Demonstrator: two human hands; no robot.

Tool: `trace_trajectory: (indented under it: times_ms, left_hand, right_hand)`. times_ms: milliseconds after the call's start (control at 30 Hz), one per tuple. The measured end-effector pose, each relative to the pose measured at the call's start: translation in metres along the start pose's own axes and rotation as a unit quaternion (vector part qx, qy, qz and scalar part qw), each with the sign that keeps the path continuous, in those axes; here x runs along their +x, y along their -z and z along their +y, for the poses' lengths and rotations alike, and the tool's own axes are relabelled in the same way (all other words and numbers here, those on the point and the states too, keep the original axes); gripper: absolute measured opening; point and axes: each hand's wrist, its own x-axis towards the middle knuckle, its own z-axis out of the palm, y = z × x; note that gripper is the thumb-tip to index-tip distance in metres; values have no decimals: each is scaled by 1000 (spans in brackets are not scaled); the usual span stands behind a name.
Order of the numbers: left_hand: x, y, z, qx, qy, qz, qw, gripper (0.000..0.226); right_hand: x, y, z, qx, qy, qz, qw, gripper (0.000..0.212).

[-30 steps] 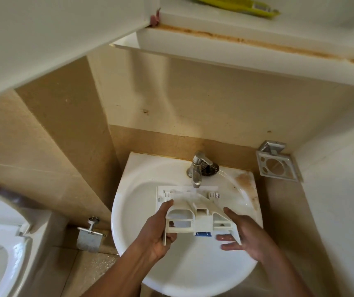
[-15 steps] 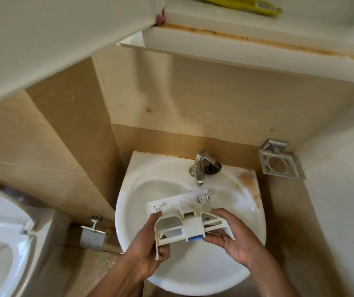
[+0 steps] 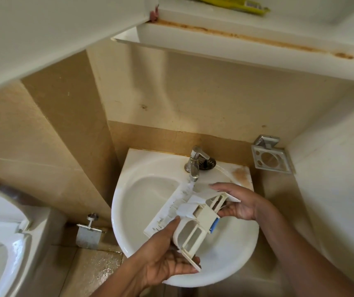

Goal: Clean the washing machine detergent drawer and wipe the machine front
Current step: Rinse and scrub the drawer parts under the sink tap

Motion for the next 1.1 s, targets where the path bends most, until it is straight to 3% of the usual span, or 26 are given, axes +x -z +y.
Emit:
trace_trajectory:
  times_ms: [167, 267, 400, 567, 700, 833, 933, 1033, 1100]
  left_hand:
    - [4, -5, -9, -82, -7, -46, 996, 67]
    - [11, -13, -22, -94, -29, -65, 993, 71]
    - [19, -24, -36, -118, -16, -102, 988, 74]
    - [26, -28, -43, -143, 12, -166, 976, 77]
    - [30, -34, -43, -18, 71, -200, 977, 96]
    - [36, -24, -18, 210, 39, -133, 968, 75]
    - [48, -8, 19, 300, -104, 22, 948, 45]
    - [65, 1, 56, 353, -264, 139, 887, 27]
    - [77, 2, 73, 436, -310, 154, 830, 45]
  right_hand:
    - [-14, 8, 12, 52, 19, -49, 997, 78]
    - [-27, -6, 45, 89, 79, -25, 993, 86]
    - [-47, -47, 66, -17, 188, 73, 979, 59]
    - [-50, -63, 54, -121, 219, 174, 953, 30]
    - [-53, -48, 42, -186, 236, 210, 930, 20]
    - [-54, -33, 22, -250, 217, 180, 926, 22]
    - [-51, -28, 10, -291, 203, 178, 918, 26]
    - [-47, -27, 3, -298, 201, 167, 918, 25]
    - [-46, -31, 0, -313, 200, 140, 918, 23]
